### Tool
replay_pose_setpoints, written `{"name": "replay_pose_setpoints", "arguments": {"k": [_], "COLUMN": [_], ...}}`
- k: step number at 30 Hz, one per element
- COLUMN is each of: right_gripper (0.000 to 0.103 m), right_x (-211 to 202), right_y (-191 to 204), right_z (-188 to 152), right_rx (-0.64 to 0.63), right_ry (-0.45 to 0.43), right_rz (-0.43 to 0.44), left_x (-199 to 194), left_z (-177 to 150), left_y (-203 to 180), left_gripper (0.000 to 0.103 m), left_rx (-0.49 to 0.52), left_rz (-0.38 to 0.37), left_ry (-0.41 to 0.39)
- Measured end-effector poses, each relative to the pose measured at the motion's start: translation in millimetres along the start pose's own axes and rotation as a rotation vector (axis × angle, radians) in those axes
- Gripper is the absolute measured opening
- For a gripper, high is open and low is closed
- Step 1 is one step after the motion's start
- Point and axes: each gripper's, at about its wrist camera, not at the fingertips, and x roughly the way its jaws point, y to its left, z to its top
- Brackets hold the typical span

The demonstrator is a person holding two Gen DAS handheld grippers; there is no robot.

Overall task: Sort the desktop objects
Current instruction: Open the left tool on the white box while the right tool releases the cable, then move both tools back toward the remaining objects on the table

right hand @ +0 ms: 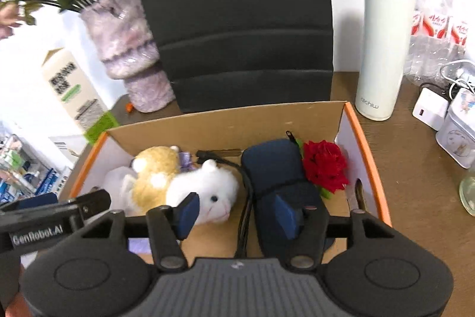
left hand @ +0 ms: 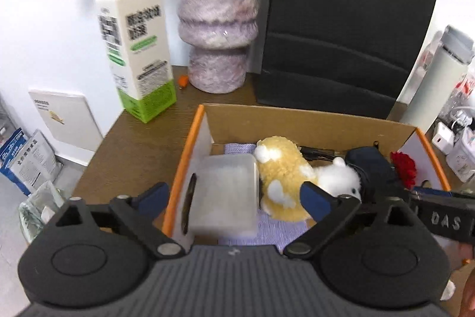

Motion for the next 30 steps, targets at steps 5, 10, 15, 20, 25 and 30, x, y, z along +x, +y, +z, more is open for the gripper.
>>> {"name": "replay_pose_setpoints", "arguments": {"k": [5,10,15,20,25,30], "right_gripper": [0.079,0.084,0.091,0.092,0.092,0.092], "right_x": [-64.0,-135.9,-204.0,-255.6,-280.7,-274.6], "right_y": [-7.1,-38.3,-91.8,-144.2,-179.3,-196.9], "right_z": [-44.1,-119.1,-199.6,-259.2,-296.8,-289.9], "right_rx": [-0.119,-0.235,-0.291,-0.247,-0.332,-0.334], "right_ry": [-0.155,-0.27,-0.351,-0.37,-0.4,-0.455], "right_rz": [-0.012,-0.014,0.04,0.076,0.157,0.141], "left_x": [-49.4,-98.3,-149.4,-197.9,-231.3,-242.6], "left_z": [-35.4,-98.4,-185.6,-270.3,-312.9,-331.0], "left_y": [-2.5,-1.1,10.1,16.6,23.1,16.4], "left_gripper": [0.103,0.103,0.103,0.103,0.103,0.103], "left_rx": [0.043,0.094,0.08,0.064,0.023,0.03], "left_rz": [0.002,-0.057,-0.061,-0.034,0.03,0.066], "left_ry": [-0.07,-0.13,-0.2,-0.223,-0.225,-0.208]}}
